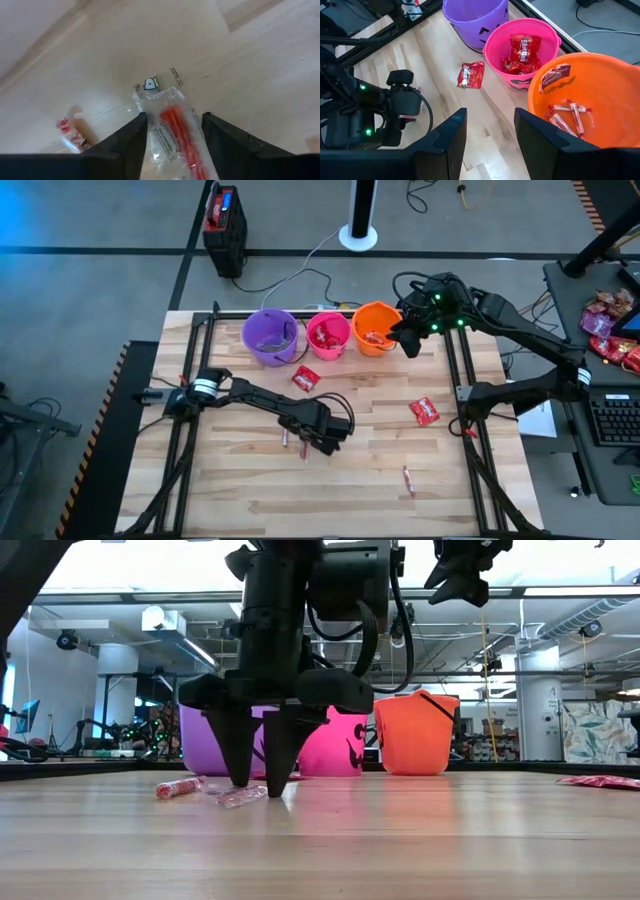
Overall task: Sort candy by brand, put in halloween buckets
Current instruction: Put the red candy into the purple bucket
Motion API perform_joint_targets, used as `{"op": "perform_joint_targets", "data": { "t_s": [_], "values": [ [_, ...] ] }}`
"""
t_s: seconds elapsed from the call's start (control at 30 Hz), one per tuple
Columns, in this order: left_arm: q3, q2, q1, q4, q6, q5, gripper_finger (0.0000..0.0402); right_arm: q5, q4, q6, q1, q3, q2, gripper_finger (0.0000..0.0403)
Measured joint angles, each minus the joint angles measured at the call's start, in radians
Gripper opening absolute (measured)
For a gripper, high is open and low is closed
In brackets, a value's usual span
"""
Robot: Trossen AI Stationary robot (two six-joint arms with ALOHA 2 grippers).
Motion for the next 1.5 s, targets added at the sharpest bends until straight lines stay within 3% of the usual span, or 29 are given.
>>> {"op": "perform_joint_targets", "data": {
  "t_s": [0.37,0.63,0.77,0.93,1.2,1.33,1.5],
  "values": [
    [0.000,0.007,-0.001,0.046,0.049,0.001,0.0012,0.000,0.000,-0.020,0.000,0.000,0.000,0.0155],
    [0.038,-0.014,-0.002,0.029,0.152,-0.010,0.0004,0.000,0.000,-0.039,0.000,0.000,0.000,0.0151],
    [0.091,-0.103,-0.002,-0.062,0.245,-0.021,0.0002,0.000,0.000,-0.045,0.000,0.000,0.000,0.0153],
    [0.092,-0.241,0.024,-0.144,0.290,-0.105,0.0001,0.000,-0.006,-0.063,0.000,0.000,0.000,0.0148],
    [0.082,-0.473,0.234,-0.151,0.526,-0.253,0.0000,0.001,0.026,-0.069,0.000,0.000,0.008,0.0150],
    [0.083,-0.551,0.433,-0.157,0.723,-0.248,0.0000,0.015,0.052,-0.049,0.000,0.000,0.024,0.0146],
    [0.082,-0.569,0.690,-0.161,0.943,-0.160,0.0000,0.073,0.058,0.000,-0.001,0.000,0.077,0.0148]
  ]
}}
